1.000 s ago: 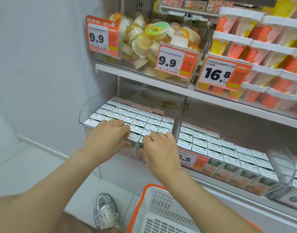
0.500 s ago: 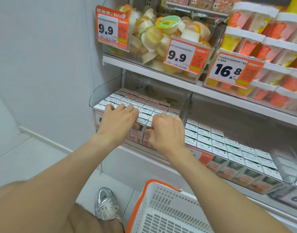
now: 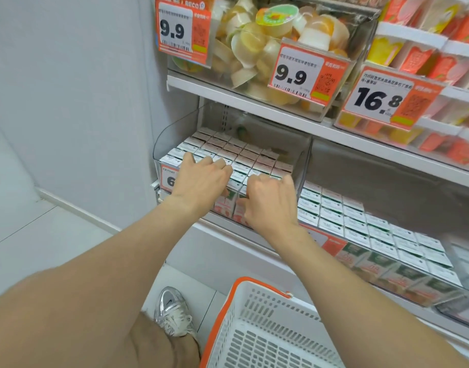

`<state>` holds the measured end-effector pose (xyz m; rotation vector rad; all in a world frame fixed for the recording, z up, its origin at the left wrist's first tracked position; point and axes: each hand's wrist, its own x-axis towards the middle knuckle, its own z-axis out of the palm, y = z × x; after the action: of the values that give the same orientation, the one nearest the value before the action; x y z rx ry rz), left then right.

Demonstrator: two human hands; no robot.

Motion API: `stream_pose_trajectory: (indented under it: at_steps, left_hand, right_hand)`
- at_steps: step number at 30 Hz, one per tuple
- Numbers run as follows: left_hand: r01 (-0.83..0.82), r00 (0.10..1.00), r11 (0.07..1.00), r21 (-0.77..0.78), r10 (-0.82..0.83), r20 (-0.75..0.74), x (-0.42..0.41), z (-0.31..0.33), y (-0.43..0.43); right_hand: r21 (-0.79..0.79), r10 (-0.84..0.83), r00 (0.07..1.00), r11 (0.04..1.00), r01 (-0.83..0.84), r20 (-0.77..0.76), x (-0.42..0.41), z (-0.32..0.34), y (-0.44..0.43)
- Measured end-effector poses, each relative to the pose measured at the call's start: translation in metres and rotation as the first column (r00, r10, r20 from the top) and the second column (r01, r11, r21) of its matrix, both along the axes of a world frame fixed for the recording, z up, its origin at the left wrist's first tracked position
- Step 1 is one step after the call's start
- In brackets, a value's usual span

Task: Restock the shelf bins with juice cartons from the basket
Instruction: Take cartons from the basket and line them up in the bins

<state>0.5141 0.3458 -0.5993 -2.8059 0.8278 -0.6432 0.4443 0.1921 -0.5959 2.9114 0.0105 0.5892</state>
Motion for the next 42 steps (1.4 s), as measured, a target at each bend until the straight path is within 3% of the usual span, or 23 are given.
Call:
stream_pose_trajectory:
  at_steps: [4, 9, 13, 16, 19, 21, 32, 39, 42]
  left_hand:
    - [-0.025, 0.999, 1.000, 0.012, 0.026, -0.036, -0.002, 0.007, 0.003]
    - [0.020, 0.977, 0.958, -0.285, -0.080, -0.200, 0.003, 0.015, 0.006]
    - [0.016, 0.967, 0.889, -0.458, -0.130, -0.218, 0.000, 0.008, 0.006]
    - [-0.026, 0.936, 0.941, -0.337, -0.096, -0.338, -0.001, -0.004, 0.003]
    - [-0.045, 0.886, 0.983, -0.177, -0.042, -0.462, 0.002, -0.011, 0.005]
    - [-0.050, 0.860, 0.988, -0.149, -0.033, -0.510, 0.003, -0.012, 0.005]
    - [-0.110, 0.848, 0.991, -0.071, 0.057, -0.526, 0.003, -0.014, 0.001]
    - [-0.101, 0.863, 0.988, -0.113, 0.031, -0.504, -0.001, -0.018, 0.004]
    - [-0.076, 0.899, 0.990, -0.115, 0.018, -0.438, -0.001, -0.022, 0.005]
  right_hand:
    - [-0.035, 0.005, 0.999, 0.999, -0.006, -0.045, -0.007, 0.005, 0.000]
    - [0.086, 0.009, 0.998, 0.996, -0.004, -0.058, 0.007, 0.027, 0.003]
    - [0.250, -0.136, 0.977, 0.952, 0.175, -0.165, 0.050, 0.034, -0.003]
    - [0.323, -0.275, 0.906, 0.868, 0.377, -0.321, 0.094, 0.030, -0.017]
    - [0.373, -0.357, 0.859, 0.789, 0.488, -0.368, 0.119, 0.021, -0.032]
    - [0.389, -0.381, 0.836, 0.755, 0.528, -0.395, 0.123, 0.014, -0.036]
    - [0.119, -0.393, 0.814, 0.868, 0.482, -0.429, 0.105, 0.009, -0.037]
    - [0.133, -0.384, 0.724, 0.828, 0.545, -0.573, 0.122, 0.012, -0.040]
    - [0.087, -0.459, 0.789, 0.841, 0.534, -0.409, 0.137, 0.015, -0.040]
